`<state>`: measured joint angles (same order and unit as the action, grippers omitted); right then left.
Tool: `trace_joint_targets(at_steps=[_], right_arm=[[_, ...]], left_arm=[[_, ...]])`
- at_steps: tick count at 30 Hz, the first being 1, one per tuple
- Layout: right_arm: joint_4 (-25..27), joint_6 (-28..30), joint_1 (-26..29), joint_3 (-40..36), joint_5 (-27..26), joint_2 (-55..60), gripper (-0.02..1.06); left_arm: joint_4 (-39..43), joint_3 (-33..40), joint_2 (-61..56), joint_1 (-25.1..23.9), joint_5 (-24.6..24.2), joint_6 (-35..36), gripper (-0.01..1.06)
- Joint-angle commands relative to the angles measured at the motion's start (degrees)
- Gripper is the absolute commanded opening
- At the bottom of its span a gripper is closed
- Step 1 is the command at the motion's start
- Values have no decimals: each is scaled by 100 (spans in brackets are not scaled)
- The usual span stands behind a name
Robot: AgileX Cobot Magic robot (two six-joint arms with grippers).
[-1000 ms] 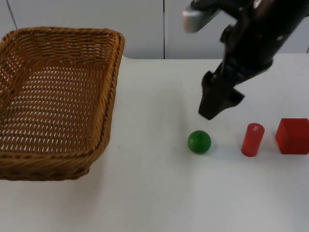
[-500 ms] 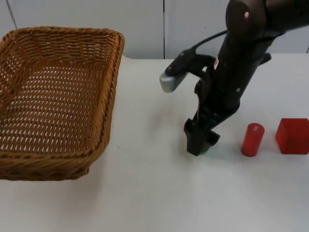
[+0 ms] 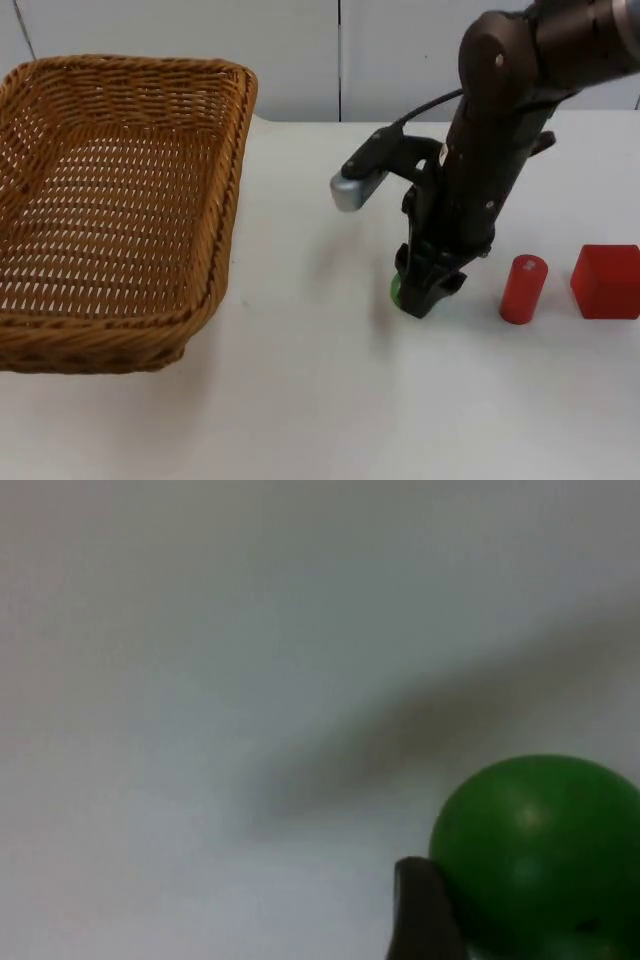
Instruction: Pick up the basket with the left hand and place the object to the left of the red cylinder into the basket with the right hand.
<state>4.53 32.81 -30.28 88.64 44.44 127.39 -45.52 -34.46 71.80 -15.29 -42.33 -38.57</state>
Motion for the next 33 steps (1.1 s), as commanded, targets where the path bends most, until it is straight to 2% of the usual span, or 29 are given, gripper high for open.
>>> trace_joint_targets(at_steps=[1, 5, 6, 10, 18, 33], right_arm=[[11, -39, -41, 34, 244, -332, 0], [-46, -129, -16, 34, 846, -1124, 0], [-46, -129, -16, 34, 846, -1124, 0], [-169, -457, -16, 34, 1420, -2071, 0], [-129, -785, -16, 34, 1500, -2764, 0], [-95, -799, -119, 47, 1505, -2816, 0]], left_arm=[[-148, -8, -46, -14, 35, -16, 0], [-160, -8, -46, -14, 33, -16, 0], [-160, -8, -46, -14, 33, -16, 0], [-160, -8, -46, -14, 10, -16, 0], [-149, -8, -46, -14, 13, -16, 0], [-171, -8, -46, -14, 13, -16, 0]])
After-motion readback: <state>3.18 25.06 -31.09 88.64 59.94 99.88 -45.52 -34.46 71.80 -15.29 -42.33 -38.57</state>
